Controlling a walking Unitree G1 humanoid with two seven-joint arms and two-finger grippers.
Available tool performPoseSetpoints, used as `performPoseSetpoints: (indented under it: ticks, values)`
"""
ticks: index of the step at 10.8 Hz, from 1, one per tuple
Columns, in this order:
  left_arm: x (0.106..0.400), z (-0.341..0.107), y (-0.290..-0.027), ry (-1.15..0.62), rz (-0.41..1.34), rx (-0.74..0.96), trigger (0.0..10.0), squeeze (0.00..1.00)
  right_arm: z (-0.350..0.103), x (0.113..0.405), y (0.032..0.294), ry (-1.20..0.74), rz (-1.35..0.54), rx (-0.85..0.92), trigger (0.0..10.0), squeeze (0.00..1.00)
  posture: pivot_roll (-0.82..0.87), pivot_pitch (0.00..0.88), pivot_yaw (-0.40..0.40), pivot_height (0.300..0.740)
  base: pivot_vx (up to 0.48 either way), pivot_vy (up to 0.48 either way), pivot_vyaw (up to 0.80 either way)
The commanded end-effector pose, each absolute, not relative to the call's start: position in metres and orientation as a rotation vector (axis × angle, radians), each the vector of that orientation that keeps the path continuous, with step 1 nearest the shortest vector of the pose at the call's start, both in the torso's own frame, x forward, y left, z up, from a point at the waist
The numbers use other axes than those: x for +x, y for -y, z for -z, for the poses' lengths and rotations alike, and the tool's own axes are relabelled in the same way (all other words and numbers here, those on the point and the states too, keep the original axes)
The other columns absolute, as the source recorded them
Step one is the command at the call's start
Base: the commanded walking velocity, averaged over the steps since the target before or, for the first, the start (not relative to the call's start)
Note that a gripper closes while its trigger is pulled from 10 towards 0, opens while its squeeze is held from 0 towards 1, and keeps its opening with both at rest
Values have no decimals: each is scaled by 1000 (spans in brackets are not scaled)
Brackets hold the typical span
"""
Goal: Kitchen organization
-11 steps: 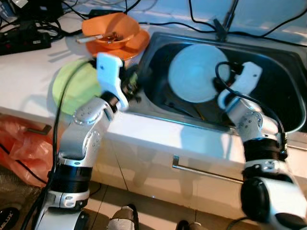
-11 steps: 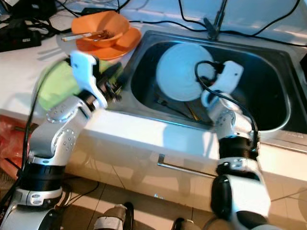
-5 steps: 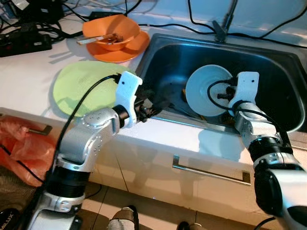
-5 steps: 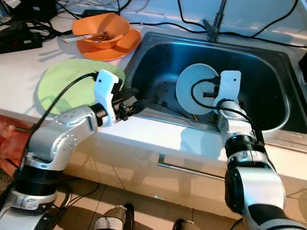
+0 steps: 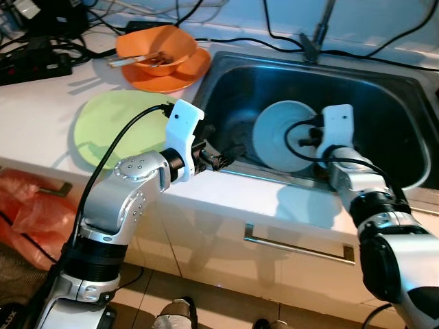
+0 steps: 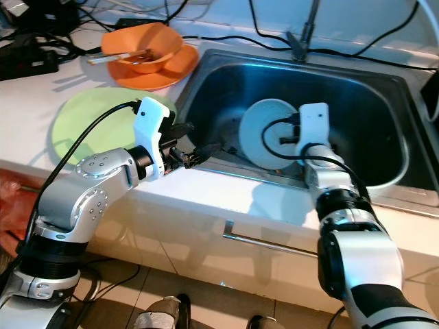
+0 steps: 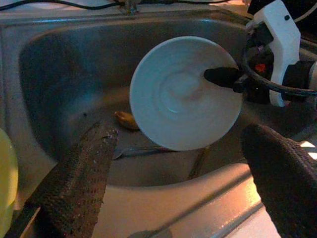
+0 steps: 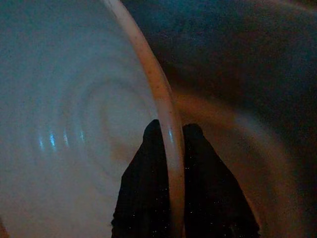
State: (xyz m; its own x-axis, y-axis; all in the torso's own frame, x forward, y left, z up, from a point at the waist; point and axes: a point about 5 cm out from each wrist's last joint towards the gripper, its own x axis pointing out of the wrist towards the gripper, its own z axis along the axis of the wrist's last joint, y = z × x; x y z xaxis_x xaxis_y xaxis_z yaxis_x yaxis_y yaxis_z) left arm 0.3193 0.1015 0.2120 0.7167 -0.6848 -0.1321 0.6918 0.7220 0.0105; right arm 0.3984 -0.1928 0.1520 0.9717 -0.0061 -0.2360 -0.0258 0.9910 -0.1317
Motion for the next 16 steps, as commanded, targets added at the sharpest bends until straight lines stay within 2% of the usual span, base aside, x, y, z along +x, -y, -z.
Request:
performPoseSetpoints:
  ticks: [1,2,5,6,12,14,16]
  values:
    - [318,-219,-99,-108,783,93,10000,392,-119,386,188,-357,-36,-136,10000,0,271,155,28,740,0,0,0]
    - [318,-220,-100,-108,784,108,10000,0,-118,386,187,-358,-43,-137,10000,0,273,155,28,740,0,0,0]
    - [318,-223,-107,-155,790,136,10000,0,-117,387,181,-376,-100,-173,10000,0,282,155,28,740,0,0,0]
    - [318,-223,-109,-163,786,140,10000,0,-118,387,181,-380,-105,-188,10000,1000,283,155,26,740,0,0,0]
    - [320,-224,-114,-190,782,159,10000,0,-127,391,181,-346,-130,-201,10000,1000,275,146,25,740,0,0,0]
    - [326,-232,-127,-107,651,167,10000,0,-139,395,181,-277,-109,-188,10000,1000,278,146,17,740,0,0,0]
    - [334,-251,-155,34,404,127,10000,0,-163,403,175,-161,-118,-134,10000,1000,277,144,8,740,0,0,0]
